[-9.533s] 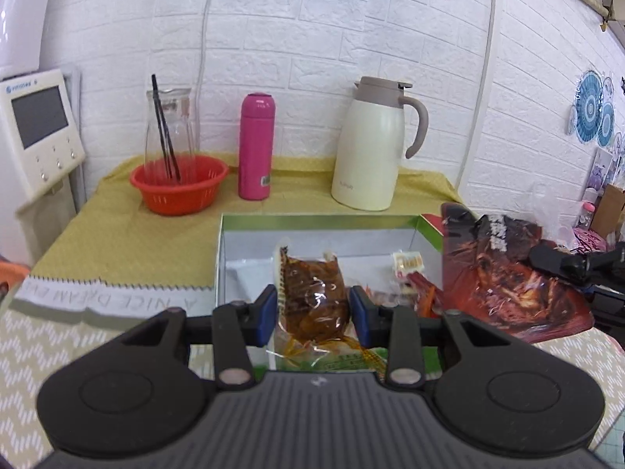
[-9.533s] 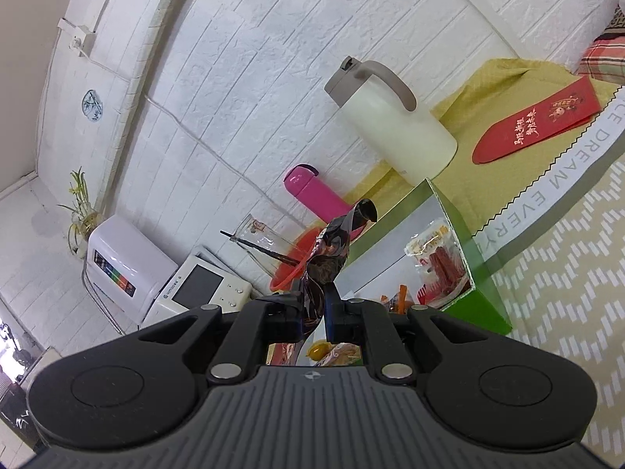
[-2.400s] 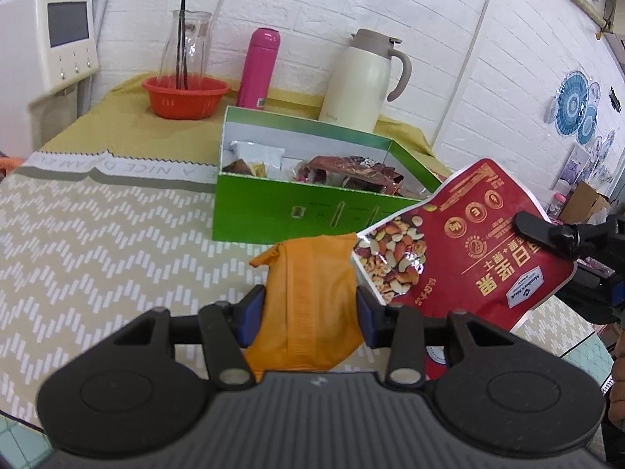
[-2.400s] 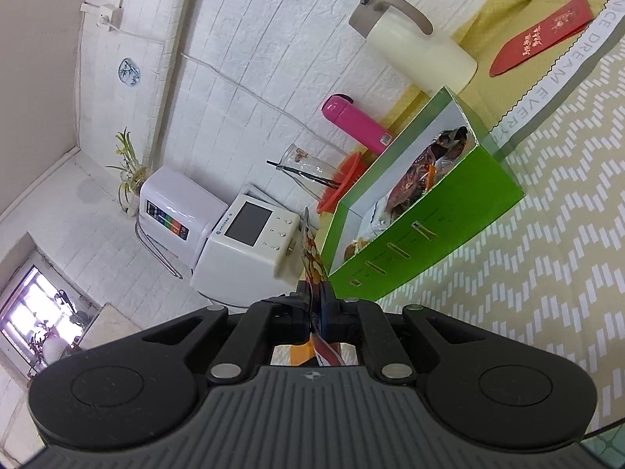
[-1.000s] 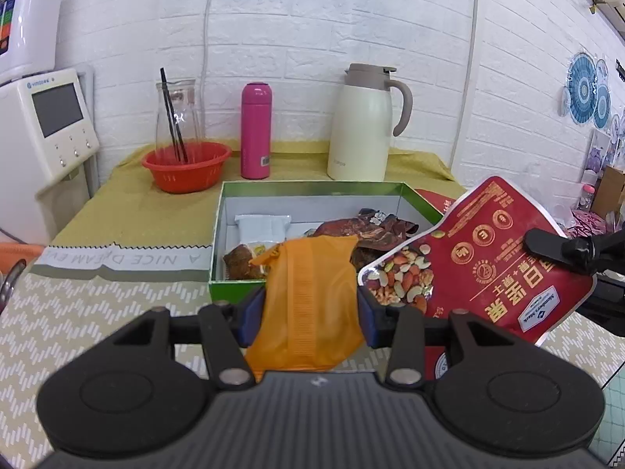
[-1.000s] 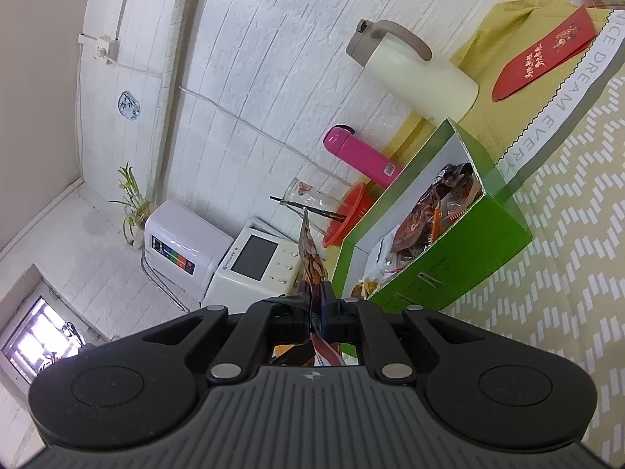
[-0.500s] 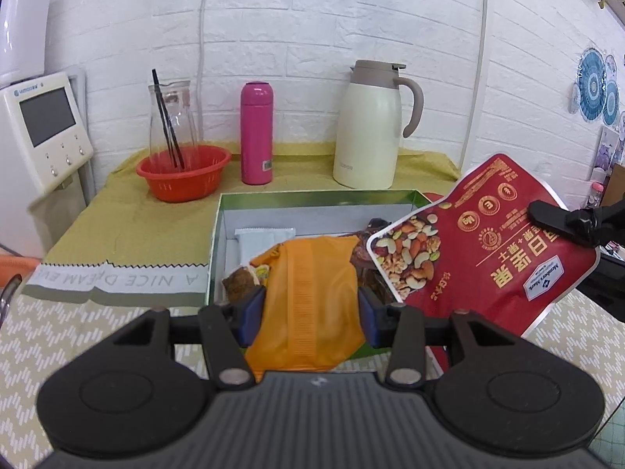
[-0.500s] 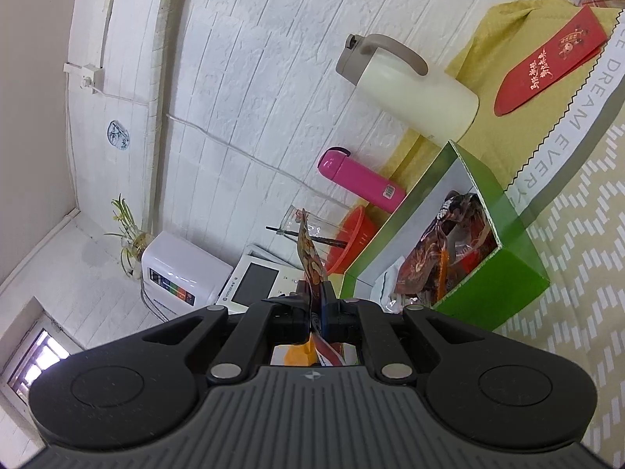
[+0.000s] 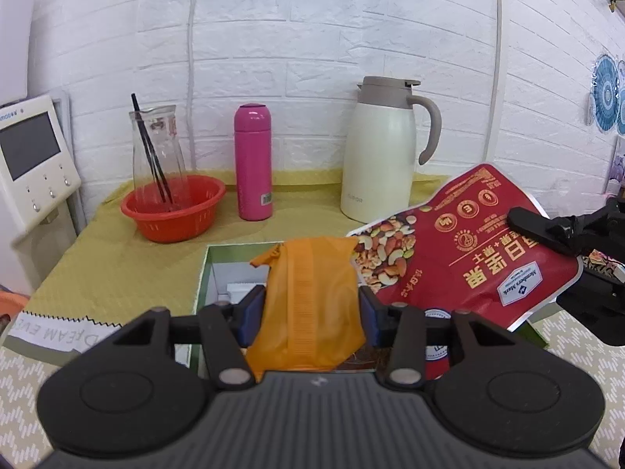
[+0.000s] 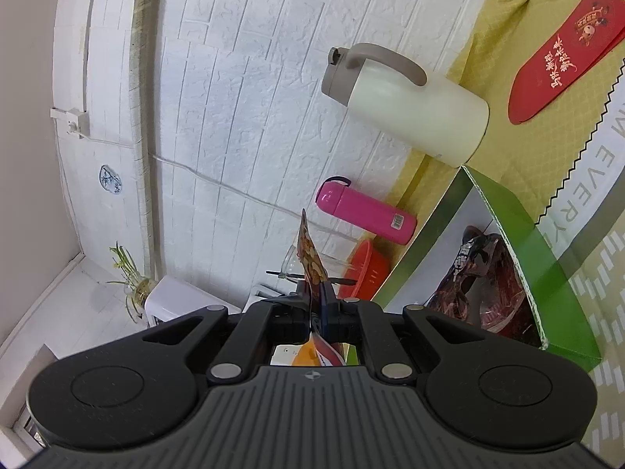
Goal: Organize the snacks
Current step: 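Lower both snacks into the green box and open both tools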
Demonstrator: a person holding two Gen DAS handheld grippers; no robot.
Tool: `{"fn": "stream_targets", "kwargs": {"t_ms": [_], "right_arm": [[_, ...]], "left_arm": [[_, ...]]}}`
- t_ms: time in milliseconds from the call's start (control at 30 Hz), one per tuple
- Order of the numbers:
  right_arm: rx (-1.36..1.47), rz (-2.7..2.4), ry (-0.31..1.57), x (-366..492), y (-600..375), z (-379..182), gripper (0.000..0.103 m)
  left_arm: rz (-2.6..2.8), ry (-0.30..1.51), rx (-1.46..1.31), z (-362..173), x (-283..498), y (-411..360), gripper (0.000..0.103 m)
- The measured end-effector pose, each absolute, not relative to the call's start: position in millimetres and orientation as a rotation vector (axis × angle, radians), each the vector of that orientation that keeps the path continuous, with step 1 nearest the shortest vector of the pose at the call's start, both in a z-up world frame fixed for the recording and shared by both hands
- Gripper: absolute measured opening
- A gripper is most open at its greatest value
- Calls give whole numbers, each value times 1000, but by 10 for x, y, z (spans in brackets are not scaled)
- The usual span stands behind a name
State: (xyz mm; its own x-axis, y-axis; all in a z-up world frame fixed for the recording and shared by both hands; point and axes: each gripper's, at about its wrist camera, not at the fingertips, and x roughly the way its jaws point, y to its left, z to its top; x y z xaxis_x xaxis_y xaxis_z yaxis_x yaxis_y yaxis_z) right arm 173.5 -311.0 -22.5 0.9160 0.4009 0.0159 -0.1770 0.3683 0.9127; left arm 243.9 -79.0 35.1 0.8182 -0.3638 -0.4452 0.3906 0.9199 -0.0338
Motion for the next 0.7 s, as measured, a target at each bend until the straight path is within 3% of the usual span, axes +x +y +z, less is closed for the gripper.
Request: {"fn": "stream_targets", "kwargs": {"t_ms": [467,700], "right_arm": [[1231,361,261,2042,-3149,-545,11],[1113,317,301,2085,-3053,-444,12]], "left_arm": [[-334,485,62,171,2839,-868,46],[-331,516,73,57,2901,-895,48]]}}
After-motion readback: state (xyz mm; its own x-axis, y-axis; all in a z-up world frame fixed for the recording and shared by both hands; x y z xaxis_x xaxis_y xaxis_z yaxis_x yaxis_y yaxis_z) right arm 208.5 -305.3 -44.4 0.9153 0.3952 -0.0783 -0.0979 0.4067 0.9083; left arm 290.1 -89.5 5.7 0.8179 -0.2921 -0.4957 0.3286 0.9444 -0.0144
